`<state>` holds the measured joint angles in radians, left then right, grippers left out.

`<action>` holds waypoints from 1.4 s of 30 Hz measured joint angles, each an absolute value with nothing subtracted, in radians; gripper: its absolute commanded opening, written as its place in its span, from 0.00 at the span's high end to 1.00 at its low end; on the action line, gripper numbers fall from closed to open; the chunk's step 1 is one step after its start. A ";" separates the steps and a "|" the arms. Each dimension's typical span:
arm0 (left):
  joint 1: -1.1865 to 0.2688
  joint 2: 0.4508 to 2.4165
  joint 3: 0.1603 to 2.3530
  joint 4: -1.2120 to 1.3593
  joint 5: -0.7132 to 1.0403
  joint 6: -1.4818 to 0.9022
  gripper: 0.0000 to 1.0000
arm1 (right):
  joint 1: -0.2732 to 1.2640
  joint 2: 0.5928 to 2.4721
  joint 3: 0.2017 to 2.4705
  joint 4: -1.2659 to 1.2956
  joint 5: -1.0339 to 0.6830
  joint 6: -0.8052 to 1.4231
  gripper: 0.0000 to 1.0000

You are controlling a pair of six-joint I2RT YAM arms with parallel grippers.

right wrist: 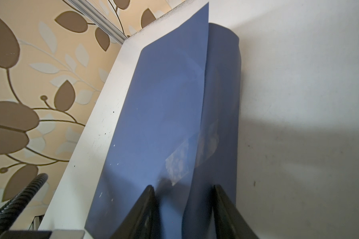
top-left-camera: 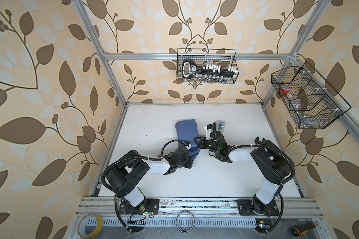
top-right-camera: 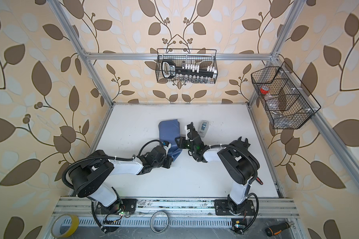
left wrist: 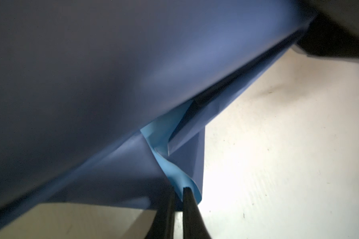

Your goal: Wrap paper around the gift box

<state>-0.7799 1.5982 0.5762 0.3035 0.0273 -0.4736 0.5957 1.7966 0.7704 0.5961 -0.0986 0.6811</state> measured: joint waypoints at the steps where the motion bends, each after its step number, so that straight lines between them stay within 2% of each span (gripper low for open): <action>1: -0.780 1.598 0.581 0.295 0.021 -0.474 0.88 | 0.596 1.797 0.770 0.596 -0.099 0.681 0.54; 13: -0.751 1.598 0.623 0.202 -0.062 -0.482 0.90 | 0.596 1.797 0.770 0.596 -0.099 0.681 0.54; 33: -0.832 1.599 0.615 0.220 -0.054 -0.444 0.91 | 0.595 1.805 0.770 0.613 -0.105 0.684 0.54; 42: -0.795 1.597 0.618 0.209 -0.080 -0.448 0.92 | 0.595 1.808 0.770 0.618 -0.106 0.685 0.54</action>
<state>-0.7948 1.5974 0.6178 0.2089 -0.0799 -0.4477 0.5953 1.8080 0.7704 0.6182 -0.1062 0.6846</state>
